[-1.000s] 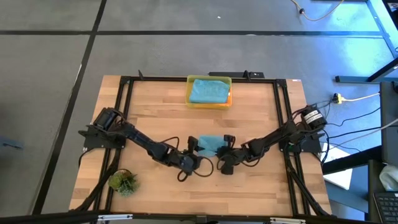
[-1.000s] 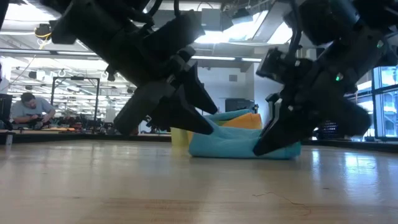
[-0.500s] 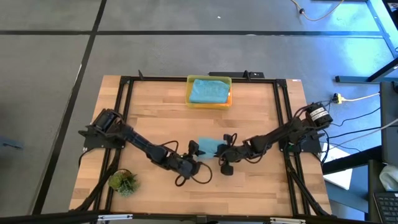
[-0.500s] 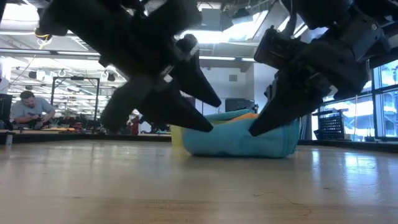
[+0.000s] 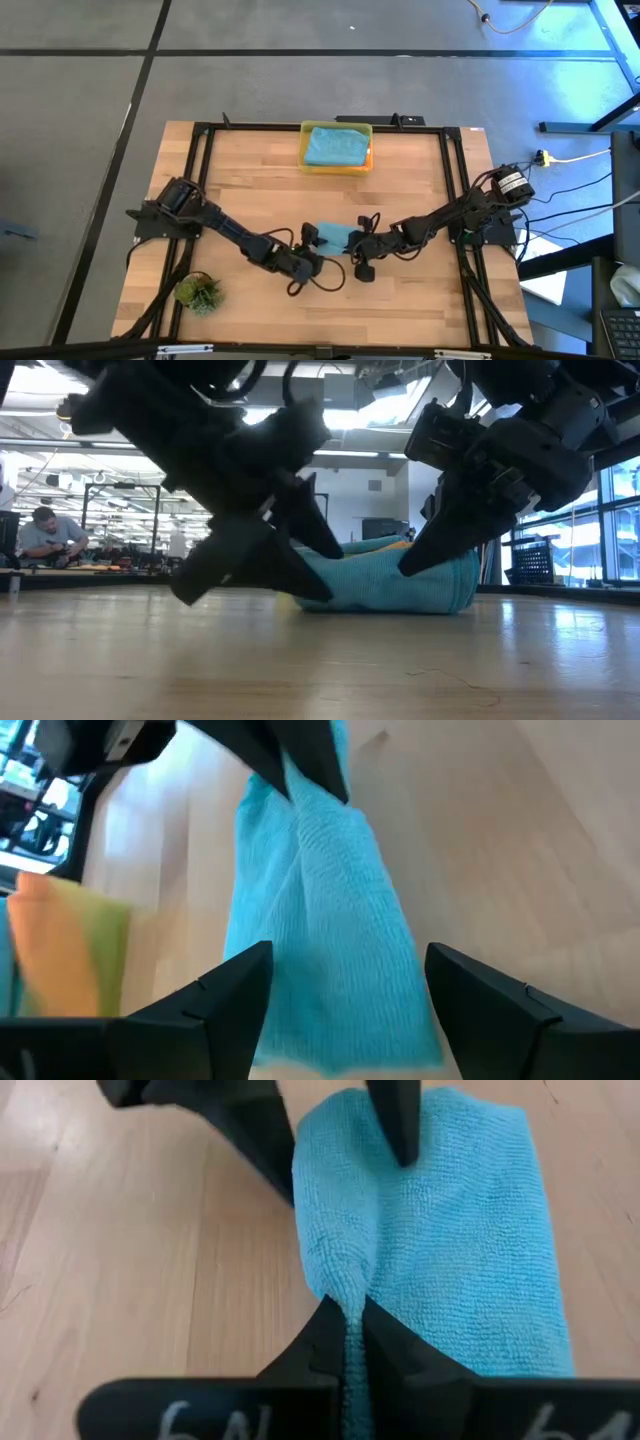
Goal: Fold microfiber towels
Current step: Put the blue microfiber cloth into the yellow bin
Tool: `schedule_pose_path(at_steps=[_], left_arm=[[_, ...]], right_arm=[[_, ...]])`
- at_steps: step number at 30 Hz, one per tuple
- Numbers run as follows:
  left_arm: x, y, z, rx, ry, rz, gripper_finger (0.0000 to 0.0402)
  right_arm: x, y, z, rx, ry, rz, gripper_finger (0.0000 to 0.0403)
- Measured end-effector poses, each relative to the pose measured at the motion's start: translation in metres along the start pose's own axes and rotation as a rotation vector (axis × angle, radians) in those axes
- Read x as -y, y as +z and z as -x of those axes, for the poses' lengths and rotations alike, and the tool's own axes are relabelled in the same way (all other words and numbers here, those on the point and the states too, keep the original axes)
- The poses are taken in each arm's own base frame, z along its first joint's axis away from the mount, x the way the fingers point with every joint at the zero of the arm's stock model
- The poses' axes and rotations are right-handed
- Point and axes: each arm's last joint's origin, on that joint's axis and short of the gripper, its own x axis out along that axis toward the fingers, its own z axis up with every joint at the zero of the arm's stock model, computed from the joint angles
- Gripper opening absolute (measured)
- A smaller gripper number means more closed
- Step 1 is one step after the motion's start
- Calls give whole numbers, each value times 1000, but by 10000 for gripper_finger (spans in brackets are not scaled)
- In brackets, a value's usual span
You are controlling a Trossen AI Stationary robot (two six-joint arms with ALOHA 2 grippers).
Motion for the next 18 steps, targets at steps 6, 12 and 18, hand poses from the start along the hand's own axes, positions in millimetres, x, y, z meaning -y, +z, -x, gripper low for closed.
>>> schedule_pose_path(at_steps=[6, 12, 18], left_arm=[[6, -6, -13, -16, -10, -5, 255], [9, -6, -12, -14, 3, -17, 232], [11, -5, -10, -10, 28, -28, 123]], right_arm=[[-1, 1, 0, 1, 18, -4, 13], [-1, 1, 0, 2, 26, -2, 13], [-2, 1, 0, -7, 55, 1, 27]])
